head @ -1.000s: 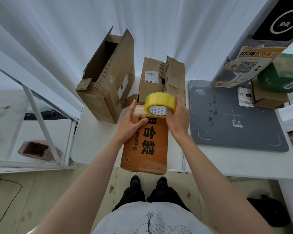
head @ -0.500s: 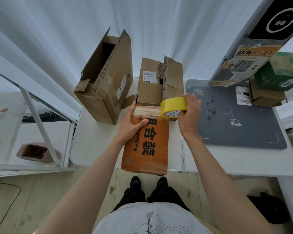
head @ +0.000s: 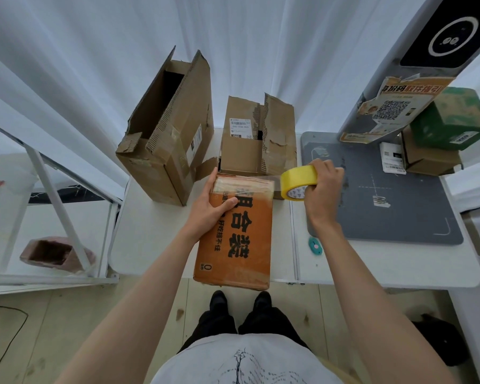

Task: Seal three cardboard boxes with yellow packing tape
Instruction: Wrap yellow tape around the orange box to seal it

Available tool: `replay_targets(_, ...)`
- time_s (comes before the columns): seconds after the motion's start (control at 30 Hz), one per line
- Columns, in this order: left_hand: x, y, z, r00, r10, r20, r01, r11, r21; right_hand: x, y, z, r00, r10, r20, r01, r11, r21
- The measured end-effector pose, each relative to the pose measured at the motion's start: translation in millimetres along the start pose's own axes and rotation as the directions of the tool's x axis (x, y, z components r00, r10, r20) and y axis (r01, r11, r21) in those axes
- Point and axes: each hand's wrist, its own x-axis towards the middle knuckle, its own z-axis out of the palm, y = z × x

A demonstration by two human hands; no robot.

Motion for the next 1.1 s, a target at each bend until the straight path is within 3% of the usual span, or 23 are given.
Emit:
replay_targets(0.63, 4, -5, 0, 1.000, -0.012, 0.014, 0.013, 0.999, -0.033, -25, 22, 23, 0.989, 0.147, 0.012, -0.147, 0.989, 0.033)
replay_targets(0.73, 5, -5, 1, 1.000, -0.020, -0.022, 0.021, 0.998, 0.055, -28, 26, 27, 0.986, 0.168, 0.016, -0.168, 0.985, 0.033)
replay_targets(0.9, 18, -1, 9, 0.979, 0.039, -0.199, 0.016, 0.963, 0.270, -36, 29, 29, 0.983, 0.176, 0.048, -0.178, 0.983, 0.041)
replay_targets(1.03, 30, 19, 23, 0.958, 0.137, -0.250, 0.038, 0.807, 0.589, -40, 31, 30, 0.983, 0.167, 0.069, -0.171, 0.983, 0.059)
replay_targets(1.1, 38, 29, 33, 0.964, 0.216, -0.156, -0.039, 0.694, 0.719, -42, 32, 32, 0.983, 0.166, 0.079, -0.171, 0.984, 0.055)
